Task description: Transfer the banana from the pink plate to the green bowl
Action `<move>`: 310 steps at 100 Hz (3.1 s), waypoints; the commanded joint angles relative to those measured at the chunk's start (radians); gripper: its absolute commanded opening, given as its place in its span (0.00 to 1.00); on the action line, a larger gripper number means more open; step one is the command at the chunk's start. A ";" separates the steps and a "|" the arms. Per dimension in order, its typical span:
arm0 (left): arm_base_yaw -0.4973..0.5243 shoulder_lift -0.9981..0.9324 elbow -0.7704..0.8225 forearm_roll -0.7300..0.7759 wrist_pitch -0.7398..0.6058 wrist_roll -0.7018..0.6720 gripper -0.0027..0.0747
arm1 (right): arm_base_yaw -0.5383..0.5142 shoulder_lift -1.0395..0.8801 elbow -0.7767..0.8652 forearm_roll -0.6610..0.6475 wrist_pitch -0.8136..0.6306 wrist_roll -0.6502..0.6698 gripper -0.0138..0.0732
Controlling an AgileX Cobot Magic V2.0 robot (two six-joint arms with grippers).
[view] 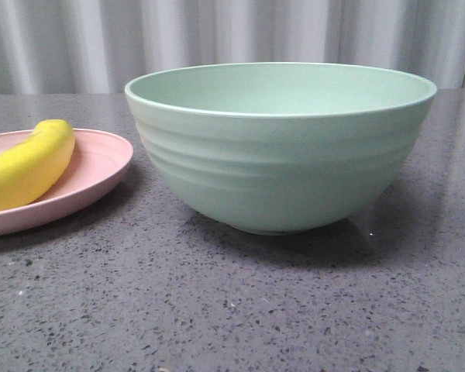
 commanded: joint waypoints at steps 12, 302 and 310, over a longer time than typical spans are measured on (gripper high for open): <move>0.002 -0.028 0.010 -0.003 -0.065 0.002 0.01 | -0.005 -0.023 0.020 -0.012 -0.013 -0.011 0.08; 0.002 -0.028 0.010 -0.021 -0.203 0.002 0.01 | -0.005 -0.023 0.020 0.003 -0.318 -0.009 0.08; 0.002 -0.028 0.004 -0.051 -0.233 0.002 0.01 | -0.005 -0.023 0.016 0.005 -0.316 -0.009 0.08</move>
